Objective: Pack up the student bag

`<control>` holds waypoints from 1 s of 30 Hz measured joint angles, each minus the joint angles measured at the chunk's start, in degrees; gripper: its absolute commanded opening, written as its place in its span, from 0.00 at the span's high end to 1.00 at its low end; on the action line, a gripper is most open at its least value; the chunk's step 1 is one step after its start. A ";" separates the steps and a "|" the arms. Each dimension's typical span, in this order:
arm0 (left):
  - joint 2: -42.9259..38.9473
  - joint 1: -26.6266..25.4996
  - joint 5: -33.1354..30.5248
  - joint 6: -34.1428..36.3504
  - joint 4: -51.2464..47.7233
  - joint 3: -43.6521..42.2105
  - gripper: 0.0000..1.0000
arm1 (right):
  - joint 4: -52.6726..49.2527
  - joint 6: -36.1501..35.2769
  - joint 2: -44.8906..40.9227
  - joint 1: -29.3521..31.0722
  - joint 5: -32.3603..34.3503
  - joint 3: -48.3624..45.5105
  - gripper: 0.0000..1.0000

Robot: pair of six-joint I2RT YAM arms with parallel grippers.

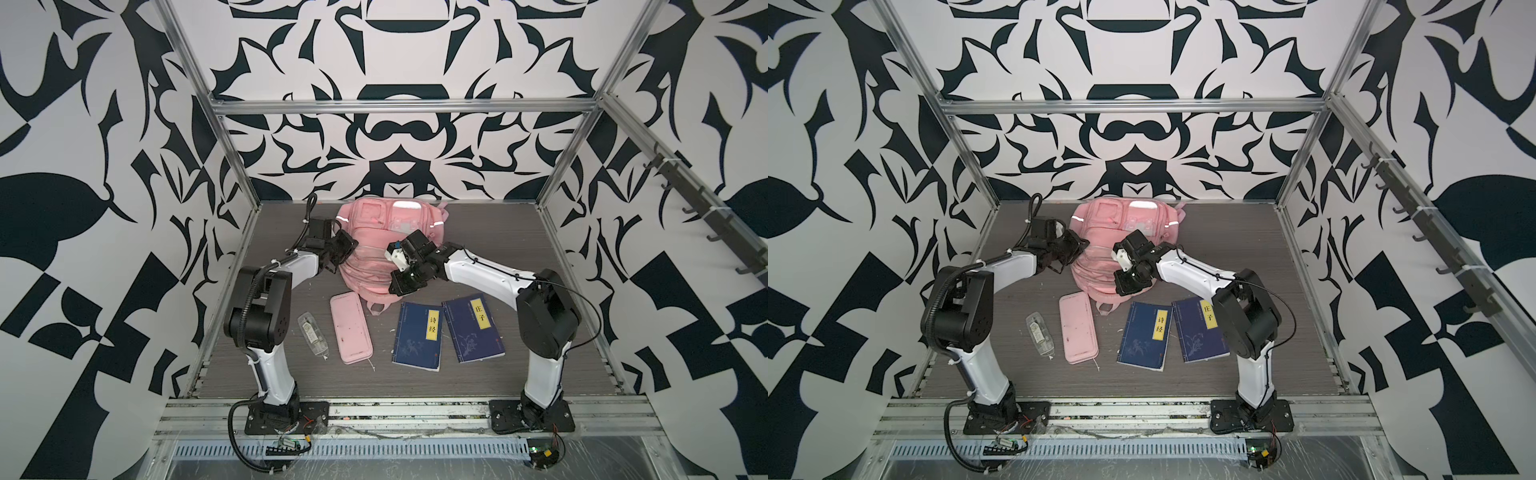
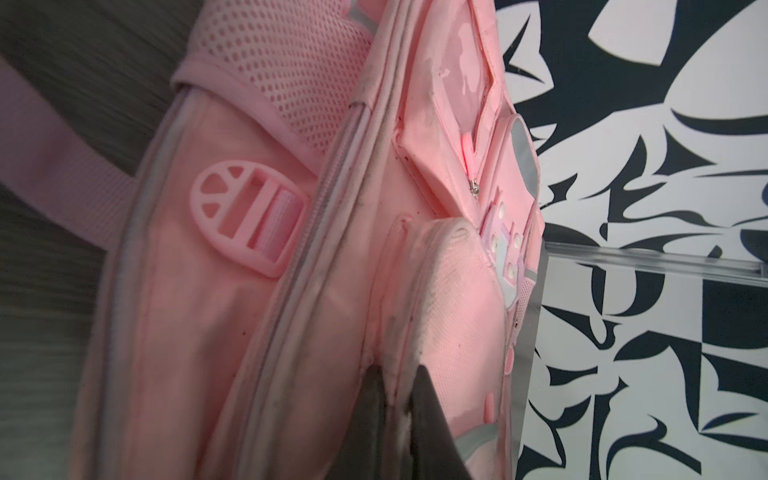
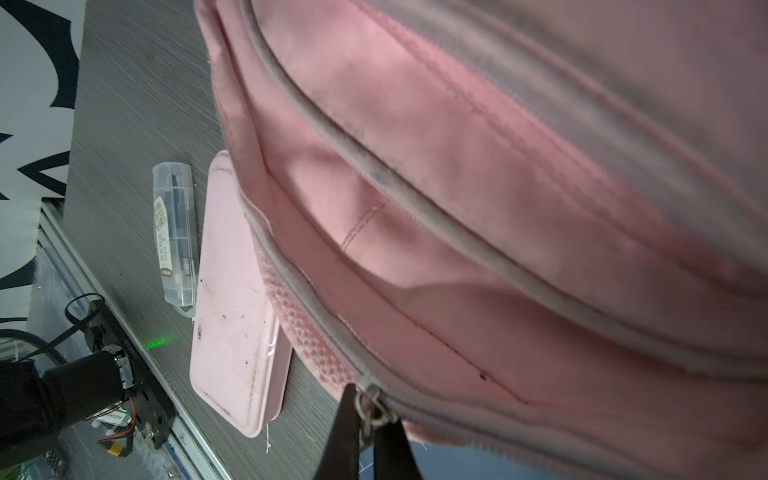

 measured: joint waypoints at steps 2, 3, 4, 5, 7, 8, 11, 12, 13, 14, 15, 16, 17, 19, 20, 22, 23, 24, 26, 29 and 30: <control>0.20 0.00 -0.48 -1.18 1.25 -0.02 1.00 | -1.01 -0.83 -0.15 -0.59 0.02 1.05 1.00; 0.31 -0.17 -0.55 -1.75 1.97 -0.02 1.00 | -1.57 -1.29 -0.26 -1.01 -0.02 1.57 1.00; 0.39 -0.37 -0.68 -2.23 2.56 -0.02 1.00 | -1.95 -1.51 -0.37 -1.22 -0.11 1.86 1.00; 0.39 -0.63 -0.85 -2.73 3.19 -0.11 1.00 | -2.25 -1.66 -0.44 -1.38 -0.28 2.03 1.00; 0.39 -1.11 -1.22 -3.58 4.55 -0.50 1.00 | -2.75 -1.73 -0.46 -1.44 -1.01 2.19 1.00; 0.39 -1.36 -1.42 -3.87 5.07 -0.72 1.00 | -3.02 -1.68 -0.44 -1.42 -1.42 2.19 1.00; 0.39 -2.01 -2.08 -4.68 6.08 -1.20 1.00 | -3.23 -1.27 -0.02 -1.36 -2.86 2.25 1.00; 0.39 -2.19 -2.16 -4.92 6.38 -1.31 1.00 | -3.15 -1.14 0.26 -1.29 -3.45 2.38 1.00; 0.39 -2.40 -2.32 -5.14 6.75 -1.51 1.00 | -3.13 -0.81 0.79 -1.14 -3.96 2.73 1.00; 0.39 -2.60 -2.51 -5.31 7.21 -1.75 1.00 | -3.02 -0.35 1.42 -0.96 -4.55 3.23 1.00; 0.39 -2.75 -2.69 -5.49 7.39 -1.95 1.00 | -2.84 0.07 2.08 -0.74 -5.01 3.80 1.00; 0.39 -2.89 -2.97 -5.62 7.63 -2.16 1.00 | -2.58 0.44 2.89 -0.52 -5.44 4.33 1.00; 0.39 -2.99 -3.15 -5.70 7.96 -2.45 1.00 | -2.12 1.03 3.78 -0.24 -6.01 4.92 1.00; 0.39 -3.19 -3.50 -5.92 8.74 -3.06 1.00 | -0.31 2.34 5.22 0.28 -7.17 5.29 1.00; 0.39 -3.30 -3.72 -6.12 9.16 -3.48 1.00 | 0.72 3.21 5.90 0.52 -7.93 5.33 1.00; 0.37 -3.52 -4.15 -6.40 10.19 -4.44 1.00 | 2.40 4.79 7.23 1.05 -9.25 5.42 1.00; 0.37 -3.67 -4.44 -6.60 10.54 -4.94 1.00 | 3.15 5.60 8.00 1.38 -9.75 5.70 1.00; 0.37 -3.80 -4.63 -6.75 10.82 -5.35 1.00 | 3.58 6.21 8.70 1.70 -10.12 6.10 1.00; 0.37 -4.13 -5.03 -7.10 11.23 -5.84 1.00 | 4.55 7.50 10.49 2.75 -10.54 7.50 1.00; 0.37 -4.39 -5.66 -7.39 11.63 -5.86 1.00 | 5.68 9.16 12.59 4.28 -10.45 9.22 1.00; 0.37 -4.50 -5.92 -7.50 11.65 -5.86 1.00 | 6.16 9.70 13.25 4.66 -10.25 9.75 1.00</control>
